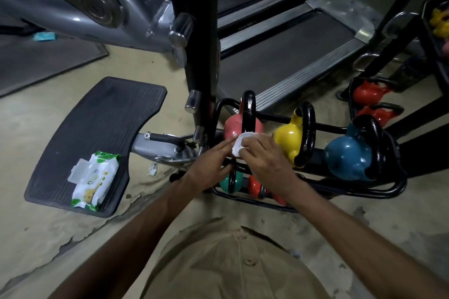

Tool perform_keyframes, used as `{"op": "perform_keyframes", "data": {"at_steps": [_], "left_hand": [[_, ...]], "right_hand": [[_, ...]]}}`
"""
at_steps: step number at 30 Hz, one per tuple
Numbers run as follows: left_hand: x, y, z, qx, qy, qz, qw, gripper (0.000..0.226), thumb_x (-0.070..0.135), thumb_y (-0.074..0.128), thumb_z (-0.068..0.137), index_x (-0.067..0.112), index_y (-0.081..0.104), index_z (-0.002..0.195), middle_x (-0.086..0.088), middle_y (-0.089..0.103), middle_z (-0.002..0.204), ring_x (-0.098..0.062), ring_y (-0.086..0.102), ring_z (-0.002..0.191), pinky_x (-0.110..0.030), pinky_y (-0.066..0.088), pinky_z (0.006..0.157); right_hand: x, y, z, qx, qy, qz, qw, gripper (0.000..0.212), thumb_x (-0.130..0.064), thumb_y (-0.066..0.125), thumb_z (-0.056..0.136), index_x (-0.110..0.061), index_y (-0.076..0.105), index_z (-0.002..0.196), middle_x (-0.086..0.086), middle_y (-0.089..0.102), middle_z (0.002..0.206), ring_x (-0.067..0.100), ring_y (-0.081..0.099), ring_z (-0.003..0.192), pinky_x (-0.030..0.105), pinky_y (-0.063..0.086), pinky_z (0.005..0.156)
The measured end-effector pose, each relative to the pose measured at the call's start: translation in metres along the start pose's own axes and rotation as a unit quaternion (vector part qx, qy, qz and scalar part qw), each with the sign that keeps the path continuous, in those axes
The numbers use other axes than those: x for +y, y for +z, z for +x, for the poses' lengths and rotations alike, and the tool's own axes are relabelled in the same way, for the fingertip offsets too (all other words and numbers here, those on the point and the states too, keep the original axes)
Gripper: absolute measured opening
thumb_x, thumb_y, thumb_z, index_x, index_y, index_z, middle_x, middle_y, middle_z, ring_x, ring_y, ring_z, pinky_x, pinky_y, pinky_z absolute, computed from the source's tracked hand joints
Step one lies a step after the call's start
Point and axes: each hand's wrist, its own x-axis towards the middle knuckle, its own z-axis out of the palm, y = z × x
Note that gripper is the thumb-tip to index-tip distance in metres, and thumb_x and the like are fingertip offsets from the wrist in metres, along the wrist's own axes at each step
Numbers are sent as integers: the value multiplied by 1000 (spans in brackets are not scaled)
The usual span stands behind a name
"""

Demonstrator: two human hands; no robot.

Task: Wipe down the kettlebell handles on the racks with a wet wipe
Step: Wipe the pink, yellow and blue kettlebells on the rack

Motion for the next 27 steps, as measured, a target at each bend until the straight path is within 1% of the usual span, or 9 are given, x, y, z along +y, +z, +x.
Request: {"op": "perform_keyframes", "data": {"at_steps": [3,7,12,15,17,19,22,24,27], "left_hand": [[0,-1,0,0,-3,-5,1000,76,11,66,92,25,36,160,14,31,166,-6,45,142,-20,42,110],[3,-1,-1,2,-4,-9,1000,80,11,68,92,27,32,162,15,29,167,-4,40,146,-21,40,113],[3,-2,-2,-7,-18,-10,1000,80,19,70,94,30,29,162,23,25,165,3,34,146,-20,33,117],[8,-5,-2,-4,-19,-4,1000,75,22,70,95,24,34,161,22,28,162,3,35,143,-14,30,114],[9,-5,-2,4,-10,5,1000,69,24,71,95,23,41,157,13,38,162,-3,44,141,-18,37,114],[8,-4,-1,2,-4,0,1000,64,24,71,94,23,47,153,11,44,158,-5,50,137,-25,44,112],[8,-3,-2,10,-8,5,1000,65,27,70,93,23,47,153,11,44,159,-7,51,137,-29,47,110],[9,-1,-3,18,-14,20,1000,69,28,70,95,23,42,157,10,38,163,-8,47,141,-25,42,114],[7,-2,-2,2,-26,21,999,76,30,70,97,29,30,162,17,28,167,-3,39,144,-22,36,116]], "right_hand": [[-22,8,-8,63,197,128,970,11,6,63,93,-3,68,93,11,62,108,24,60,104,31,51,92],[-30,11,-5,101,459,323,821,21,8,69,87,-10,60,91,-2,65,105,9,65,107,31,54,87],[-10,-5,17,83,519,526,669,33,6,57,97,-13,62,123,-6,73,102,4,66,84,24,56,72],[-1,-10,34,39,530,593,605,35,6,48,97,-11,71,117,-11,76,88,1,66,79,18,50,72],[9,-6,49,54,576,615,536,32,3,49,95,-9,76,108,4,75,90,19,67,87,27,52,78],[9,0,56,75,605,616,499,30,0,50,95,-5,76,109,12,74,96,30,66,93,34,54,82],[-1,3,51,75,603,610,508,30,-11,51,101,-15,75,118,6,79,110,25,72,110,38,54,99],[-4,-2,45,76,584,605,536,30,-11,47,105,-17,73,120,3,79,110,19,73,109,35,55,96],[-19,-6,27,103,532,490,682,25,-18,52,108,-15,71,123,0,75,116,13,70,108,33,57,94]]}}
